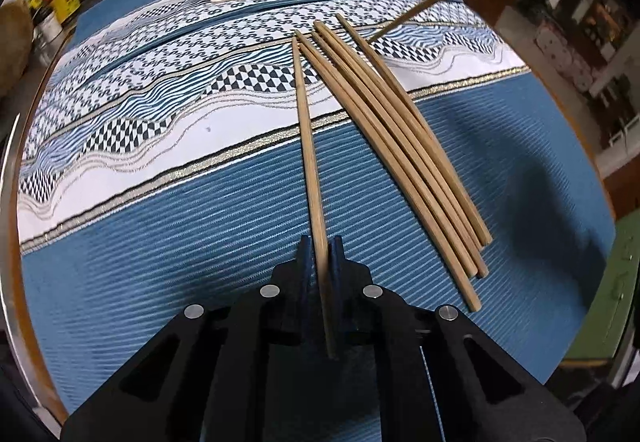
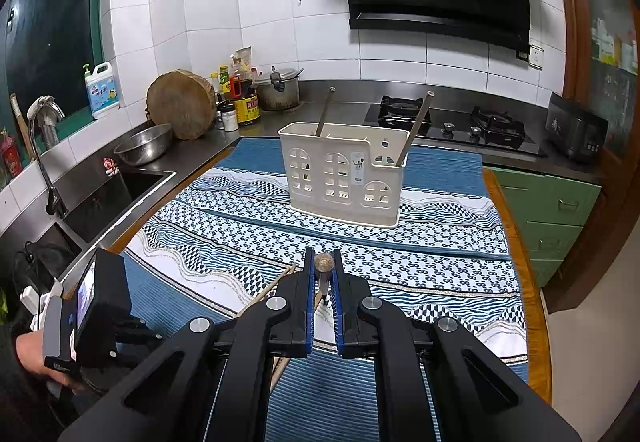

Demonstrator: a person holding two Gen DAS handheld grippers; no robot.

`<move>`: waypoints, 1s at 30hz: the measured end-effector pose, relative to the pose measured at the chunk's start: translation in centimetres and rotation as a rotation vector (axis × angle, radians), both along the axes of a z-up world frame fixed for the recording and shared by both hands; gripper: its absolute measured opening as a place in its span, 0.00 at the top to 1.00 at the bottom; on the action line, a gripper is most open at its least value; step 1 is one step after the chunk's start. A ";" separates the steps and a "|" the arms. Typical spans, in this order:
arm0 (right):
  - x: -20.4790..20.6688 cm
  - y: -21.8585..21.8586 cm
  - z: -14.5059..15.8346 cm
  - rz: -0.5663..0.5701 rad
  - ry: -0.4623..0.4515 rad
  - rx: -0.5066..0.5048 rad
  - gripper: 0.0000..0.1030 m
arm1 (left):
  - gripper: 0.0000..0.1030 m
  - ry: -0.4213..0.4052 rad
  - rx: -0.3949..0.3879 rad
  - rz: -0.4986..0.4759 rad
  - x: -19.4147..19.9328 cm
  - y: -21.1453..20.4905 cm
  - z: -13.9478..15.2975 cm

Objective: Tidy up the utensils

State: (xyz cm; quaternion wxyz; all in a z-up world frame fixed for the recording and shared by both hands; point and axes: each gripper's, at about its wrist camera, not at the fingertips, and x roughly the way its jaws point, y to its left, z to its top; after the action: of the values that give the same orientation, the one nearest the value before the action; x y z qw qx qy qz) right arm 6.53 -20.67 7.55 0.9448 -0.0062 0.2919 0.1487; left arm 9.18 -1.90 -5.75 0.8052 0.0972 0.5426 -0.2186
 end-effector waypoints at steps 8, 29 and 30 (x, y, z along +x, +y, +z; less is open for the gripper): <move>0.0 -0.1 0.2 0.000 -0.005 0.001 0.93 | 0.93 -0.049 -0.076 0.019 0.9 0.4 2.6; 1.1 -0.1 1.2 -0.003 -0.022 0.016 0.93 | 0.93 -0.201 -0.333 0.094 4.6 2.5 10.2; 1.1 -0.1 1.1 -0.003 -0.022 0.016 0.93 | 0.93 -0.212 -0.344 0.095 4.9 2.4 10.5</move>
State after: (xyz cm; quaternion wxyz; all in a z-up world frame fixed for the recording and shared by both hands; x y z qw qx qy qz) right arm 7.62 -20.82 8.70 0.9483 0.0000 0.2802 0.1493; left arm 14.08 0.53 4.76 0.8718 -0.0449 0.4136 -0.2584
